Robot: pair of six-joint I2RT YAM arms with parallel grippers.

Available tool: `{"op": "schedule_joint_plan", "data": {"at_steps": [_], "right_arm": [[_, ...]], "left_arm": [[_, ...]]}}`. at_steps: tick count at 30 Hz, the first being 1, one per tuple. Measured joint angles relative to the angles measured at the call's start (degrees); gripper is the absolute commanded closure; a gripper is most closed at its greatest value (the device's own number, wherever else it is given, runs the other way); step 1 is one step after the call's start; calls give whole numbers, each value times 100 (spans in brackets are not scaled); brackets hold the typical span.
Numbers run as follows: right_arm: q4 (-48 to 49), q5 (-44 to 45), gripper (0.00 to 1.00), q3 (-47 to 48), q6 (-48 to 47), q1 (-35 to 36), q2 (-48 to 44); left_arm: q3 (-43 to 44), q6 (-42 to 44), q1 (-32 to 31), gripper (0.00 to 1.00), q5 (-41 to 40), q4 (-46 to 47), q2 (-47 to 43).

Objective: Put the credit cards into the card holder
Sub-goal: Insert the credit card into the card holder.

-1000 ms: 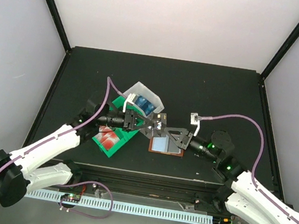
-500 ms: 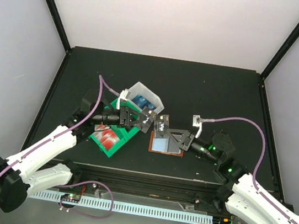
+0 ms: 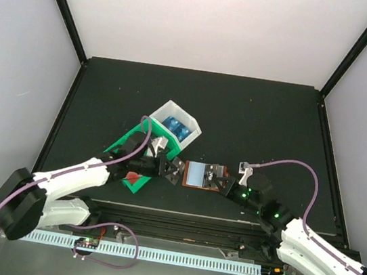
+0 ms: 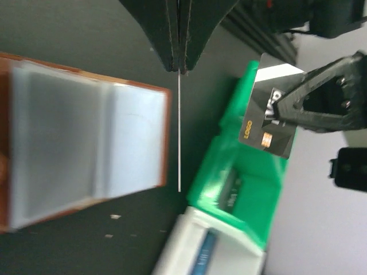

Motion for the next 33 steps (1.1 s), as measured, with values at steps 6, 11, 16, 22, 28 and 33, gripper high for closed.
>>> {"op": "schedule_joint_plan", "data": {"at_steps": [6, 11, 16, 22, 28, 33], "right_arm": [[59, 387, 99, -109, -22, 0, 664], [483, 483, 99, -122, -177, -31, 1294], [876, 485, 99, -122, -345, -114, 1803], [1360, 380, 99, -146, -431, -236, 2186], [1698, 201, 99, -164, -435, -343, 2544], [1840, 114, 99, -164, -380, -426, 2787]], "left_arm": [[-11, 101, -533, 98, -717, 131, 839], [11, 168, -675, 98, -1119, 247, 1434], [87, 214, -713, 98, -1314, 284, 1674], [166, 260, -758, 98, -1405, 341, 1818], [273, 317, -776, 98, -1458, 332, 1963], [330, 330, -785, 98, -1537, 286, 1978]]}}
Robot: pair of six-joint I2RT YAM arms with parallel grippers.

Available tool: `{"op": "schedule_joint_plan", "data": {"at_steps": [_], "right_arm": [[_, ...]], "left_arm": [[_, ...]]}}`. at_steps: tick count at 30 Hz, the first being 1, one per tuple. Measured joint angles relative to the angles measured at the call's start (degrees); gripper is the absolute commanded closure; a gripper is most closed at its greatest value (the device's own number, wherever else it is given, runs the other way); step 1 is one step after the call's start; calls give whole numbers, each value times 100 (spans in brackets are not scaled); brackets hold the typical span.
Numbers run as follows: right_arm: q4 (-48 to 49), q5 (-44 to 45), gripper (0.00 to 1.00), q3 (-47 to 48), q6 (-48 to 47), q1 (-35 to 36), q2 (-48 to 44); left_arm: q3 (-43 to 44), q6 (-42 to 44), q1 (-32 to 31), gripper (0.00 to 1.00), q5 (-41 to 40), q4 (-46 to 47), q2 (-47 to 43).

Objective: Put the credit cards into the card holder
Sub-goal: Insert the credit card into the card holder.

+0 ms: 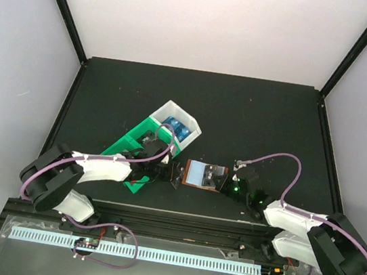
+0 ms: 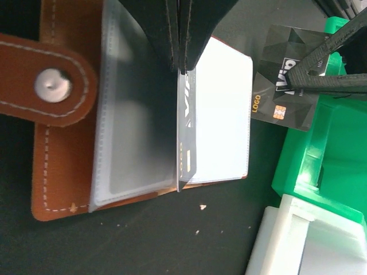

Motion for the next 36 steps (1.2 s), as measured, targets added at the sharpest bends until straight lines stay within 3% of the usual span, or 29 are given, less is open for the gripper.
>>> {"op": "schedule_joint_plan", "data": {"at_steps": [10, 28, 36], "right_arm": [[118, -15, 99, 0, 533, -33, 407], [-57, 221, 99, -212, 813, -33, -55], [442, 63, 99, -168, 874, -35, 533]], "left_arm": [[24, 13, -39, 98, -116, -63, 2], [116, 13, -76, 98, -155, -116, 87], [164, 15, -74, 99, -151, -114, 157]]}}
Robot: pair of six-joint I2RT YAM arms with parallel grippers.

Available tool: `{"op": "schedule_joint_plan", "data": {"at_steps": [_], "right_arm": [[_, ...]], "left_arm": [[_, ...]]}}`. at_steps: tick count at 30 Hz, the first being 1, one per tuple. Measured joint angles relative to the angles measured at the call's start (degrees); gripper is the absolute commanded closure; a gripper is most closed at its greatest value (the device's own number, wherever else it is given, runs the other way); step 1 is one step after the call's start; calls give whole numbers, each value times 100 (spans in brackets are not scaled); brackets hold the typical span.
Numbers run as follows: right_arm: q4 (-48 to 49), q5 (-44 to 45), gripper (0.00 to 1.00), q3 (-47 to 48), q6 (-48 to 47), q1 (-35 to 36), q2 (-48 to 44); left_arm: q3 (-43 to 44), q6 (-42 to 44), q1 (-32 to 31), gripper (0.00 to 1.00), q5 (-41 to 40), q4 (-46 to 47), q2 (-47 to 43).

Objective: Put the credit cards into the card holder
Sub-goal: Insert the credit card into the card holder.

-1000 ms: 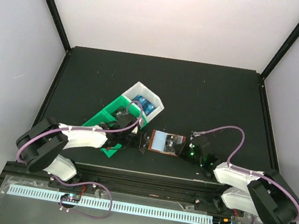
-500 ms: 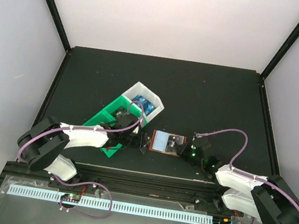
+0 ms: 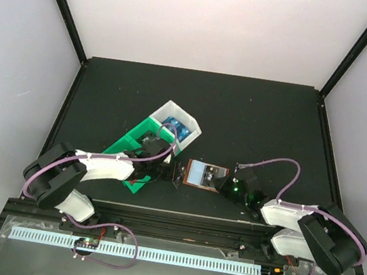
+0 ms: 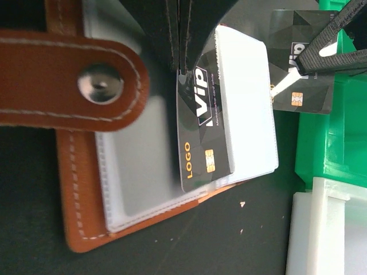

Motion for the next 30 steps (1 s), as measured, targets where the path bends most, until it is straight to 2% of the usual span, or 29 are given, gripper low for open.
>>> {"op": "schedule_joint_plan", "data": {"at_steps": [10, 22, 26, 30], "right_arm": [[977, -446, 99, 55, -7, -22, 780], [1421, -723, 99, 315, 2, 11, 1403], [1368, -743, 95, 485, 0, 103, 1541], [1128, -715, 85, 590, -26, 146, 1519]], "left_arm": [[35, 35, 0, 98, 0, 7, 35], [35, 68, 0, 98, 0, 9, 37], [35, 79, 0, 99, 2, 7, 35], [46, 85, 0, 98, 2, 0, 35]]}}
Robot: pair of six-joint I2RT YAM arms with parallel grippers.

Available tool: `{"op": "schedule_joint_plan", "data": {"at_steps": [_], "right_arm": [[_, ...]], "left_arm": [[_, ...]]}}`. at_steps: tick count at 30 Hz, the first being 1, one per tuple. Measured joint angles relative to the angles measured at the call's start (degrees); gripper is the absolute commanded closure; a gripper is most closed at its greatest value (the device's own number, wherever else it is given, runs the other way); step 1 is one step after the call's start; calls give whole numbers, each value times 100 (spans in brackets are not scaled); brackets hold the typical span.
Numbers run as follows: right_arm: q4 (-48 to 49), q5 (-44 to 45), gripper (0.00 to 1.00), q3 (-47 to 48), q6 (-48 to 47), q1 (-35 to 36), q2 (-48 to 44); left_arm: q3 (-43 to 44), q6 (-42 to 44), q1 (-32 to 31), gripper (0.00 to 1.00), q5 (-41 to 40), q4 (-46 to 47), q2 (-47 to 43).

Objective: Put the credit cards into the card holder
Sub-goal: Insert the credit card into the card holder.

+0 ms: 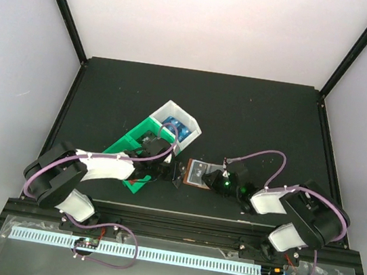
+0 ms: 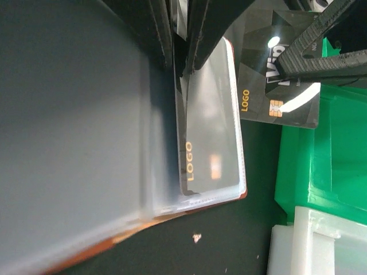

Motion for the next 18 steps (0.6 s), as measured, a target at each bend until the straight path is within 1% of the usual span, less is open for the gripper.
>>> {"op": "schedule_joint_plan", "data": {"at_steps": [4, 6, 9, 14, 16, 18], "right_arm": [[-629, 127, 69, 20, -125, 63, -459], [-1062, 264, 61, 33, -199, 79, -824], [-1816, 562, 50, 76, -382, 87, -1543], [-2822, 951, 42, 254, -820, 87, -2544], [-2994, 949, 39, 282, -1045, 87, -2833], [-3023, 769, 37, 280, -1279, 87, -3077]], "left_arm": [[15, 24, -11, 98, 20, -33, 0], [26, 44, -24, 98, 22, -61, -2], [81, 79, -37, 98, 22, -170, -37], [92, 138, -39, 99, -11, -369, -330], [92, 146, -39, 98, -9, -389, -557], [92, 146, -39, 98, 9, -380, -828]]}}
